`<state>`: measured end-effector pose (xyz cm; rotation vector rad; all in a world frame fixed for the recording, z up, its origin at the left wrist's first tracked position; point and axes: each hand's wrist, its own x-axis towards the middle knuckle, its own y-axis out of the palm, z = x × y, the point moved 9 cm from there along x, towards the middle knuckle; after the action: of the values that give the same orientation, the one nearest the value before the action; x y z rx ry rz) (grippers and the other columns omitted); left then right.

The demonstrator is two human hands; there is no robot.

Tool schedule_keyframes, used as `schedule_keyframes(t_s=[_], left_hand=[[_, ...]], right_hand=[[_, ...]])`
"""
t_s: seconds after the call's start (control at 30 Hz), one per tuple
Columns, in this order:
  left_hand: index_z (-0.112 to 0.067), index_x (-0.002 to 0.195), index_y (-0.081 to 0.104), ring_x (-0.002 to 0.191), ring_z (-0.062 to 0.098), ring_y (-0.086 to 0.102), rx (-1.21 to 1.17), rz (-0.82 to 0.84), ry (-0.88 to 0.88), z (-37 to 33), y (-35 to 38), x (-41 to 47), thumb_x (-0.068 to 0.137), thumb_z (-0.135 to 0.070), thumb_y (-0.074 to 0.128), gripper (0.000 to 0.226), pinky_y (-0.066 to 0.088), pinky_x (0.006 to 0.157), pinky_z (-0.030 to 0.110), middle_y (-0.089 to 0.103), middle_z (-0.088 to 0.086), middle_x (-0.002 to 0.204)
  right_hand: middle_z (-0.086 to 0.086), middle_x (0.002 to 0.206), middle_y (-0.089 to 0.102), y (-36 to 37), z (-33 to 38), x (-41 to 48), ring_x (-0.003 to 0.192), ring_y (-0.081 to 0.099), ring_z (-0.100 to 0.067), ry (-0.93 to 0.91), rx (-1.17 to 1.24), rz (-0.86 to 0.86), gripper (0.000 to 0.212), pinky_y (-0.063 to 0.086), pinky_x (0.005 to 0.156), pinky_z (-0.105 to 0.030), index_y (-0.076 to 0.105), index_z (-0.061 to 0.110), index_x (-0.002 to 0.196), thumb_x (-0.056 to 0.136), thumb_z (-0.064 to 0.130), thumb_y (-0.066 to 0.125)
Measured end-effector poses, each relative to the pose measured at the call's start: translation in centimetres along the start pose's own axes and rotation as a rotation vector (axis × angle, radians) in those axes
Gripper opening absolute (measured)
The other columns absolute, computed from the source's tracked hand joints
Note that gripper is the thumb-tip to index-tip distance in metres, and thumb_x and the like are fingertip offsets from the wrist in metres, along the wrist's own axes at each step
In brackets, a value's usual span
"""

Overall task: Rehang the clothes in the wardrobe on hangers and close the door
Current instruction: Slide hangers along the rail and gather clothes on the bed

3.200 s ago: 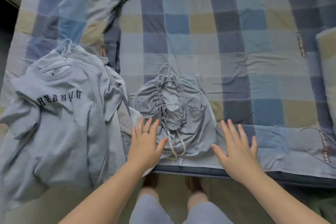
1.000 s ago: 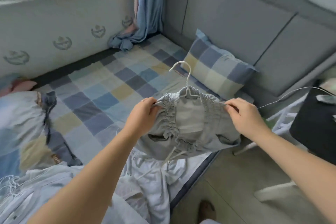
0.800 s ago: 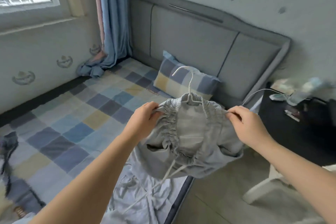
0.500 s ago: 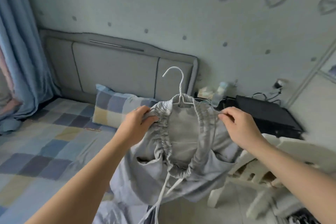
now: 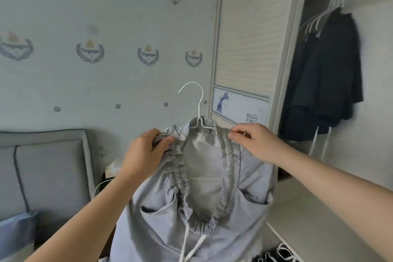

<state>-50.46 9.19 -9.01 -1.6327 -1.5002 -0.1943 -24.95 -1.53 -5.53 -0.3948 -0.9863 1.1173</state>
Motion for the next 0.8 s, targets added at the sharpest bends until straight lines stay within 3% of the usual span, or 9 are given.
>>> schedule_keyframes(t_s=[0.13, 0.2, 0.3, 0.37, 0.43, 0.53, 0.6, 0.7, 0.8], left_hand=[[-0.012, 0.066, 0.047, 0.05, 0.014, 0.042, -0.083, 0.032, 0.105, -6.9, 7.0, 6.0, 0.093, -0.04, 0.064, 0.042, 0.032, 0.05, 0.03, 0.05, 0.001, 0.053], [-0.01, 0.067, 0.048, 0.049, 0.013, 0.042, -0.14, 0.065, 0.155, -10.1, 10.5, 8.8, 0.093, -0.04, 0.064, 0.043, 0.033, 0.051, 0.031, 0.051, 0.004, 0.054], [-0.017, 0.064, 0.043, 0.049, 0.008, 0.041, -0.193, 0.119, 0.235, -14.9, 15.3, 12.6, 0.093, -0.043, 0.064, 0.044, 0.03, 0.048, 0.022, 0.046, -0.008, 0.05], [-0.018, 0.063, 0.041, 0.05, 0.008, 0.041, -0.233, 0.146, 0.296, -18.1, 18.3, 14.8, 0.093, -0.044, 0.064, 0.046, 0.033, 0.049, 0.022, 0.046, -0.012, 0.05], [-0.019, 0.064, 0.04, 0.052, 0.006, 0.042, -0.267, 0.173, 0.347, -21.1, 21.2, 16.7, 0.093, -0.045, 0.063, 0.045, 0.033, 0.05, 0.021, 0.048, -0.013, 0.052], [-0.015, 0.066, 0.046, 0.054, 0.003, 0.046, -0.322, 0.22, 0.429, -25.7, 25.4, 19.4, 0.093, -0.046, 0.063, 0.044, 0.037, 0.052, 0.017, 0.05, -0.007, 0.053], [-0.015, 0.069, 0.051, 0.057, 0.005, 0.05, -0.347, 0.262, 0.473, -28.7, 28.1, 21.2, 0.092, -0.049, 0.061, 0.042, 0.036, 0.052, 0.018, 0.054, -0.005, 0.057], [-0.015, 0.075, 0.056, 0.065, 0.012, 0.057, -0.391, 0.313, 0.526, -33.3, 31.8, 23.9, 0.093, -0.053, 0.059, 0.043, 0.043, 0.059, 0.027, 0.06, 0.0, 0.066], [-0.012, 0.083, 0.057, 0.073, 0.022, 0.058, -0.411, 0.34, 0.601, -38.0, 34.8, 26.2, 0.095, -0.053, 0.056, 0.043, 0.046, 0.066, 0.036, 0.058, 0.003, 0.072]], right_hand=[[0.015, 0.068, 0.063, -8.8, -3.6, 0.9, 0.063, 0.051, -0.002, 0.001, -0.037, -0.068, 0.025, 0.041, 0.065, -0.027, 0.068, 0.038, 0.075, 0.097, 0.034, 0.059], [0.015, 0.063, 0.053, -12.8, -5.5, 1.2, 0.063, 0.046, -0.004, 0.019, -0.043, -0.09, 0.024, 0.037, 0.064, -0.028, 0.067, 0.029, 0.074, 0.097, 0.032, 0.06], [-0.013, 0.07, 0.053, -18.1, -8.2, 1.5, 0.068, 0.045, -0.012, 0.064, -0.078, -0.11, 0.028, 0.036, 0.067, -0.032, 0.066, 0.005, 0.087, 0.096, 0.031, 0.061], [-0.02, 0.077, 0.06, -21.6, -9.8, 1.2, 0.07, 0.048, -0.012, 0.098, -0.109, -0.152, 0.023, 0.038, 0.068, -0.033, 0.069, 0.008, 0.088, 0.095, 0.029, 0.063], [-0.012, 0.071, 0.061, -24.8, -11.0, 0.7, 0.068, 0.049, -0.01, 0.117, -0.146, -0.218, 0.015, 0.039, 0.066, -0.032, 0.071, 0.015, 0.084, 0.095, 0.022, 0.064], [-0.015, 0.067, 0.057, -29.4, -12.3, -0.2, 0.065, 0.047, -0.009, 0.157, -0.211, -0.336, 0.016, 0.037, 0.063, -0.028, 0.067, 0.007, 0.081, 0.095, 0.013, 0.063], [-0.002, 0.061, 0.047, -32.4, -12.7, -0.6, 0.058, 0.04, -0.005, 0.191, -0.277, -0.408, 0.021, 0.031, 0.057, -0.023, 0.062, 0.008, 0.074, 0.095, 0.011, 0.063], [0.004, 0.06, 0.042, -36.9, -12.7, -1.0, 0.053, 0.034, -0.002, 0.245, -0.397, -0.503, 0.029, 0.029, 0.053, -0.018, 0.056, 0.009, 0.067, 0.095, 0.012, 0.062], [0.0, 0.063, 0.051, -41.1, -12.8, -1.2, 0.054, 0.04, -0.005, 0.349, -0.498, -0.605, 0.027, 0.032, 0.051, -0.017, 0.064, 0.002, 0.075, 0.095, 0.02, 0.062]])
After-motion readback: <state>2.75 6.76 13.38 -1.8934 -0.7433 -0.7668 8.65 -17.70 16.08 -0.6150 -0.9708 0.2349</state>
